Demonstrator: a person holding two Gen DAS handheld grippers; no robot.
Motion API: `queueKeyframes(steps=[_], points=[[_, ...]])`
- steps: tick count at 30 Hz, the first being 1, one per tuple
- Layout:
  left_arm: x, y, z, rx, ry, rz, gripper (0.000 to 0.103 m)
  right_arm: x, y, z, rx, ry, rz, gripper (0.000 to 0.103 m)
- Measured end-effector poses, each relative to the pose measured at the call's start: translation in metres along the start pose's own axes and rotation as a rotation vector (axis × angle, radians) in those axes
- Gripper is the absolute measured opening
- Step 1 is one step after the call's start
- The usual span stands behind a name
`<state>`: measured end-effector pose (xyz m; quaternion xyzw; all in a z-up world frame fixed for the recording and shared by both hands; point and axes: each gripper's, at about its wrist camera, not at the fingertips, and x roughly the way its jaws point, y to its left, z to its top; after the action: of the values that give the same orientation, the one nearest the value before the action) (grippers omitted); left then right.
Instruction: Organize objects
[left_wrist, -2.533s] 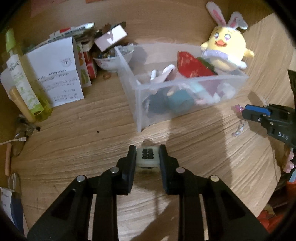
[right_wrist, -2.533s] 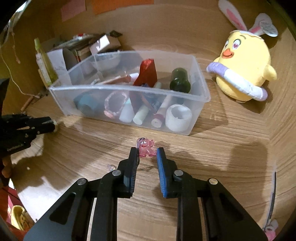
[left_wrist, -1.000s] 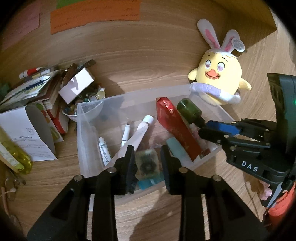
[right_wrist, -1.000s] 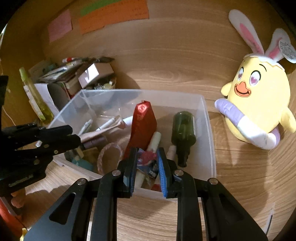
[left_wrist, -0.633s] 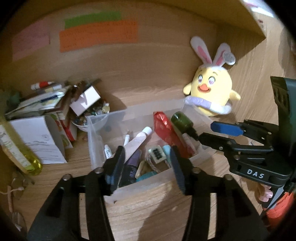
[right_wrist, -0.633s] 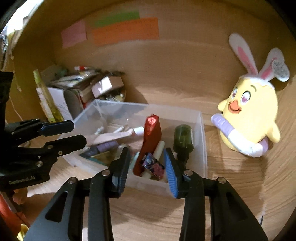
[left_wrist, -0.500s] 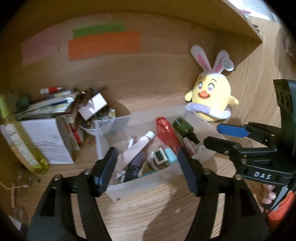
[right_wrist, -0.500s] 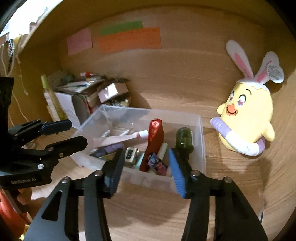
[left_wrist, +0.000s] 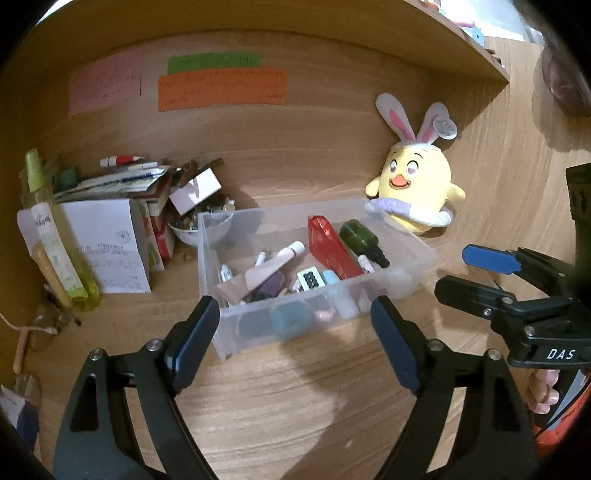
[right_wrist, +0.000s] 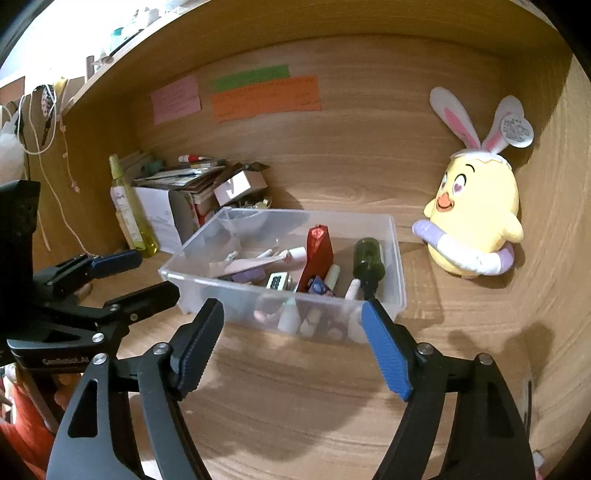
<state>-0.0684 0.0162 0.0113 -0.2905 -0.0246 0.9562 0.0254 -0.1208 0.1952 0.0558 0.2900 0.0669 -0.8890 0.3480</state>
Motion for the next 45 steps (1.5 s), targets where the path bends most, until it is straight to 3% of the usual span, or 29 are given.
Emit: queueKeyframes(steps=[26, 45], points=[[0.000, 0.002, -0.012, -0.039, 0.015, -0.016, 0.085, 0.000, 0.003, -0.010, 0.019, 0.021, 0.021, 0.077], [-0.006, -0.002, -0.012, -0.046, 0.004, -0.032, 0.098, -0.001, 0.004, -0.012, 0.019, 0.023, 0.024, 0.081]])
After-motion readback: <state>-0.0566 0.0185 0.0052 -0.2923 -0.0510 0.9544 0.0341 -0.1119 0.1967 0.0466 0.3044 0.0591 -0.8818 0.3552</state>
